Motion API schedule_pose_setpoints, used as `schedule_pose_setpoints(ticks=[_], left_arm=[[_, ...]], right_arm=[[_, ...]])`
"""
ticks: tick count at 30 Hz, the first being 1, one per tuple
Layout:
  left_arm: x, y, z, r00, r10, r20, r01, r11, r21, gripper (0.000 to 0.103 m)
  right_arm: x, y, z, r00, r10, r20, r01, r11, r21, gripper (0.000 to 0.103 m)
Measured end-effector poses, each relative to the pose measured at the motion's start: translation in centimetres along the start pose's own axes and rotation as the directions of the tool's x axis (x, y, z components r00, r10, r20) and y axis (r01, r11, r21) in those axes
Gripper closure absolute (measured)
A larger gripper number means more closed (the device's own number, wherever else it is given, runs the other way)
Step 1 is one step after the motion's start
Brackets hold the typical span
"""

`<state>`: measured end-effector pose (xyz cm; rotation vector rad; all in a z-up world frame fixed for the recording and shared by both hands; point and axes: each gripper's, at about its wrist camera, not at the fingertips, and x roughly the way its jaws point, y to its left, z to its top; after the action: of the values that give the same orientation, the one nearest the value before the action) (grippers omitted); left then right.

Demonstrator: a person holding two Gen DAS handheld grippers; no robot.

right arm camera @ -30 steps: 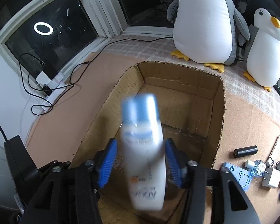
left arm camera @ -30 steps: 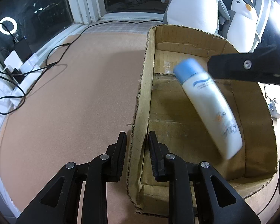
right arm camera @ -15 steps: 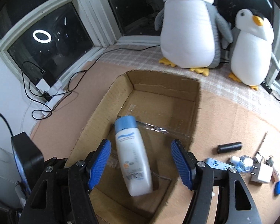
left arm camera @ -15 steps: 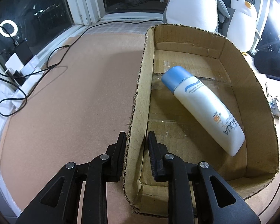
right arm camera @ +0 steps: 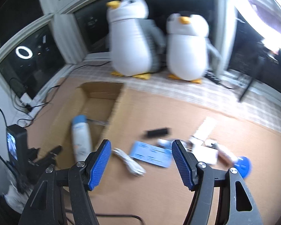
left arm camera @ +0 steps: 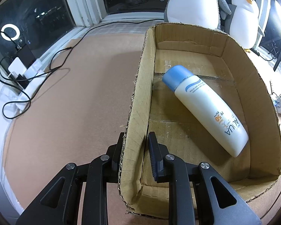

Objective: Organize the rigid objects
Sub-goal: 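Move the right tool to the blue round tape measure and grasp it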

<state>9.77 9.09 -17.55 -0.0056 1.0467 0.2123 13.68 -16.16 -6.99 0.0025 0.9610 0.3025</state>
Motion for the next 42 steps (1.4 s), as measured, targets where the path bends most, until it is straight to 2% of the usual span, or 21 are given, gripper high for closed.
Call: schedule_pose_setpoints(ticks=[7, 11, 16, 21, 31, 42], left_arm=[[0.0, -0.2, 0.0, 1.0, 0.008, -0.002, -0.008, 1.0, -0.002, 0.083], [0.0, -0.2, 0.0, 1.0, 0.013, -0.002, -0.013, 1.0, -0.005, 0.083], [0.0, -0.3, 0.1, 1.0, 0.02, -0.005, -0.02, 1.0, -0.003, 0.083], [0.0, -0.4, 0.2, 1.0, 0.021, -0.006, -0.021, 1.0, -0.003, 0.083], [0.1, -0.3, 0.2, 1.0, 0.019, -0.006, -0.019, 1.0, -0.01, 0.083], [0.1, -0.3, 0.2, 1.0, 0.019, -0.007, -0.019, 1.0, -0.01, 0.083]], right_arm=[[-1.8, -7.7, -2.8, 0.994, -0.104, -0.02, 0.105, 0.99, 0.098, 0.04], [-1.7, -11.4, -4.4, 0.981, -0.189, -0.052, 0.194, 0.973, 0.122, 0.04], [-0.5, -14.8, -6.1, 0.972, -0.219, -0.088, 0.231, 0.96, 0.16, 0.04], [1.1, -16.6, -7.2, 0.971, -0.21, -0.116, 0.23, 0.952, 0.202, 0.04], [3.7, -18.1, -6.5, 0.965, -0.217, -0.146, 0.247, 0.94, 0.234, 0.04], [5.1, -18.9, -6.1, 0.957, -0.23, -0.176, 0.267, 0.938, 0.221, 0.04]])
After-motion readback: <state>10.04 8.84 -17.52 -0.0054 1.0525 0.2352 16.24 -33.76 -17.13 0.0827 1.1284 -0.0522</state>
